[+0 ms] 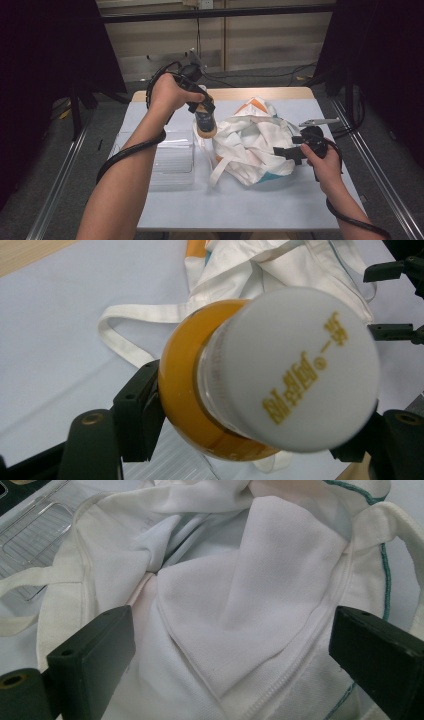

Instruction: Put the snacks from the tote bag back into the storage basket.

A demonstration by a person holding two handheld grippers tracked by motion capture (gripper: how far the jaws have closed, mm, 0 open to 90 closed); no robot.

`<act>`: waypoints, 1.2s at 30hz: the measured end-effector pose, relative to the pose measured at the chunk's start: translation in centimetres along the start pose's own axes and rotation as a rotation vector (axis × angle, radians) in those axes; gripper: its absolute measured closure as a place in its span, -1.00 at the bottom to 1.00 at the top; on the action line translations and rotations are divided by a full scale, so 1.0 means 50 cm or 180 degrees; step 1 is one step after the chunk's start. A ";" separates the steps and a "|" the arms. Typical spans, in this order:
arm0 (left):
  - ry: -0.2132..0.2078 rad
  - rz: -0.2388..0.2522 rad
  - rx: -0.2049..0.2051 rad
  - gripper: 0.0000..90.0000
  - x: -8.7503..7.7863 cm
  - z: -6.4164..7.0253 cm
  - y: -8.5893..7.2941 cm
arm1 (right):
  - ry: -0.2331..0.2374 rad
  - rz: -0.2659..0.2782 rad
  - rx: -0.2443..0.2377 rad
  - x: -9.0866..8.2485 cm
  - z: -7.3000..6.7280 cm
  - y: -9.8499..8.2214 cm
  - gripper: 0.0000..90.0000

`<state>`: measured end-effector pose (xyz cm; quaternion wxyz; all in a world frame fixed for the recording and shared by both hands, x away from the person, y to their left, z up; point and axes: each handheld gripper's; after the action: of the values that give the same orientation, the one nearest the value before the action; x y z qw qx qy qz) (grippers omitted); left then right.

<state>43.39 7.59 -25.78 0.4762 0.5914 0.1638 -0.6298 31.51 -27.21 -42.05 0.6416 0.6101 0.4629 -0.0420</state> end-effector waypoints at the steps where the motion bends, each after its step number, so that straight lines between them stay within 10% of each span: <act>1: 0.0006 -0.0007 0.0006 -0.33 -0.001 -0.001 0.000 | -0.0003 -0.0002 -0.0001 0.000 0.000 0.000 -0.90; 36: 0.0111 -0.0085 -0.0108 -0.33 -0.017 -0.049 -0.032 | -0.0007 0.0016 -0.0018 -0.001 -0.002 0.001 -0.90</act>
<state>43.43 10.61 -26.20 0.4747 0.5919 0.1906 -0.6228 31.47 -27.16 -41.94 0.6440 0.6094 0.4608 -0.0398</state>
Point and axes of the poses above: each handheld gripper's, and its own axes: x roughly forward along the jaws, y roughly out of its top, z roughly to its right, and after that the axes turned 6 degrees about -x, right-handed
